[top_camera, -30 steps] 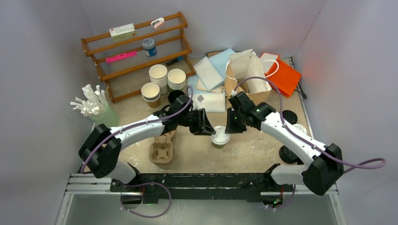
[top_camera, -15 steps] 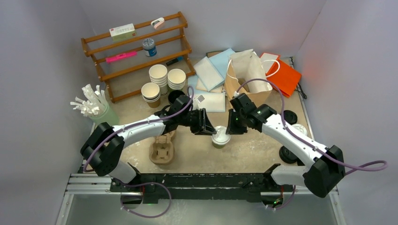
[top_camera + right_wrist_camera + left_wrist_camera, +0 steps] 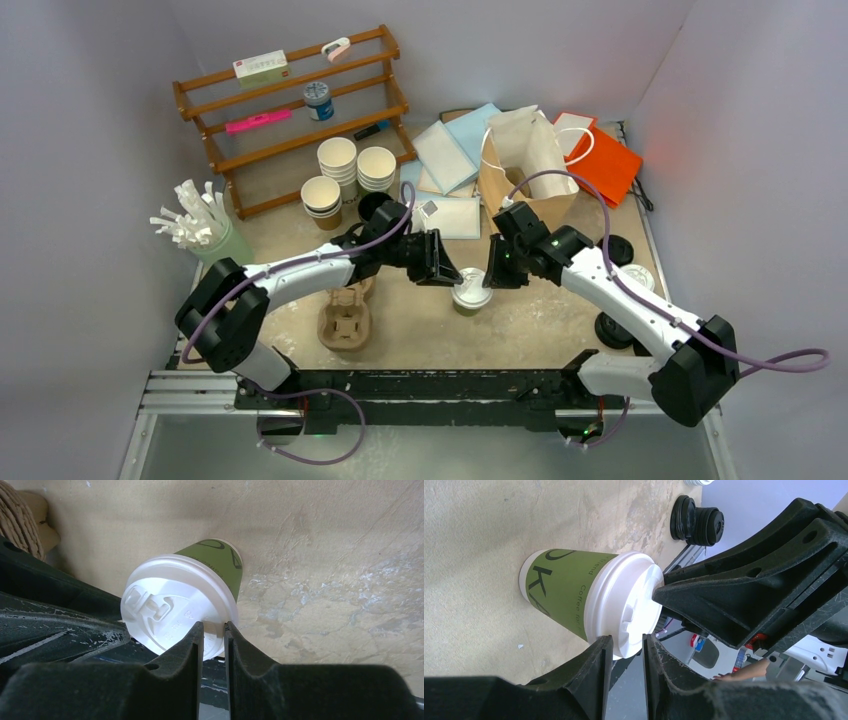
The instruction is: Pack the takeout coffee
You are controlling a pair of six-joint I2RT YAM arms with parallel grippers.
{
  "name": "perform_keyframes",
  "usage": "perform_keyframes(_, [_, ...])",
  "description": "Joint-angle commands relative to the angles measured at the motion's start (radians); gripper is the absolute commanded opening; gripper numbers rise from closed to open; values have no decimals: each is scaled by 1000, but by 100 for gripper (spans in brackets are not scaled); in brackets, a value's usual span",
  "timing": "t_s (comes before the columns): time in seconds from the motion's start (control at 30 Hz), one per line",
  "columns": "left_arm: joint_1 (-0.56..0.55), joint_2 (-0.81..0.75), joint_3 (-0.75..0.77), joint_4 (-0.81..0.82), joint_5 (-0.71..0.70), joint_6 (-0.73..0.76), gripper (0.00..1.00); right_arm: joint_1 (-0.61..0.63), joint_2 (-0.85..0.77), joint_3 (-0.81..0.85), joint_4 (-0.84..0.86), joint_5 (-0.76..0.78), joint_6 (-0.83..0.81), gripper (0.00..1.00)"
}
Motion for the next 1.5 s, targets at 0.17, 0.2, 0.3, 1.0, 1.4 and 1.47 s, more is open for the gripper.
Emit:
perform_keyframes(0.17, [-14,50,24,26,-19,22,31,6,10,-23,-65,-44,-6,24])
perform_keyframes(0.2, [-14,53,22,31,-19,20,32,6,8,-34,-61,-51,-4,24])
perform_keyframes(0.3, [-15,57,20,43,-21,17,31,7,-7,-46,-58,-61,6,24])
perform_keyframes(1.0, [-5,-21,140,-112,-73,51,41,7,-28,149,-94,-18,-147,64])
perform_keyframes(1.4, [169,-264,31,-247,-217,85,50,121,42,237,-80,126,-287,99])
perform_keyframes(1.47, [206,-294,27,-271,-237,106,54,184,75,251,-98,192,-271,99])
